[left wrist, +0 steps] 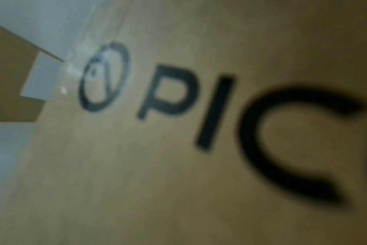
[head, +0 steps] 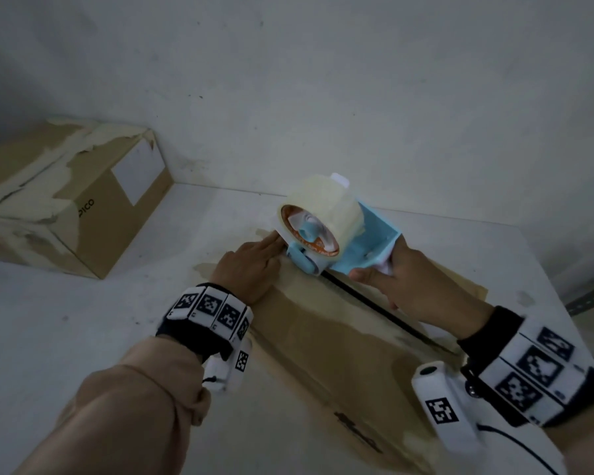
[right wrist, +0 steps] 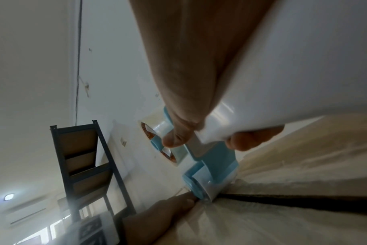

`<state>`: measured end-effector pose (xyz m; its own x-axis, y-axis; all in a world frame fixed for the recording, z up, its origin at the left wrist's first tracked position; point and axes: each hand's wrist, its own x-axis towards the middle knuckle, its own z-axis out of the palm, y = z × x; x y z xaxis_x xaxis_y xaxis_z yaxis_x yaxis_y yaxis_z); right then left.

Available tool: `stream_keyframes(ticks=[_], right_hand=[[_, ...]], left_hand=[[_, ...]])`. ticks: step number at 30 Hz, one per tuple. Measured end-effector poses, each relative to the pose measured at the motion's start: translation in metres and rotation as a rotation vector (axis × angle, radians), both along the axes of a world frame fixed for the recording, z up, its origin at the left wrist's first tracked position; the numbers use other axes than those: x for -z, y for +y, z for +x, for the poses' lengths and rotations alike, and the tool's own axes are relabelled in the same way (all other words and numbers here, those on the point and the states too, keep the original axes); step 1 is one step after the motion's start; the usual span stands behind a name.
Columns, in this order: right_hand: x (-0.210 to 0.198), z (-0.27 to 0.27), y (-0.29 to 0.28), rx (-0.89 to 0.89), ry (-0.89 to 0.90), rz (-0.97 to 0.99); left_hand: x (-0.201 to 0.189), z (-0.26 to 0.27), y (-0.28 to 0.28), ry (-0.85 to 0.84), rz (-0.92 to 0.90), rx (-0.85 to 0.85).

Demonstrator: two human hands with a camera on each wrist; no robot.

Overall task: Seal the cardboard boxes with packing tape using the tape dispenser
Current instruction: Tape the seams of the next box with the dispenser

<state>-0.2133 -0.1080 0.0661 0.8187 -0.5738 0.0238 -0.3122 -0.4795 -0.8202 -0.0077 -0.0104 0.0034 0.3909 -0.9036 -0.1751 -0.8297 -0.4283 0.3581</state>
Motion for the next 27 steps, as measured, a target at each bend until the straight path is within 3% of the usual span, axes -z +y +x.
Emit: stream_keyframes(ticks=[10,18,23,27], right_hand=[[0.008,-0.089,-0.003,0.112,0.050,0.069],[0.019,-0.058,-0.012,0.094,-0.027,0.035],[0.015,-0.045,-0.011,0.071,-0.022,0.002],[0.017,-0.047,-0.011,0.061,-0.033,-0.013]], left_hand=[[0.002,0.002,-0.003,-0.043,-0.012,-0.037],[-0.001,0.033,-0.009,-0.184,0.032,-0.055],[-0.007,0.024,-0.017,-0.366,0.160,-0.060],[0.004,-0.022,-0.015,-0.245,0.164,0.047]])
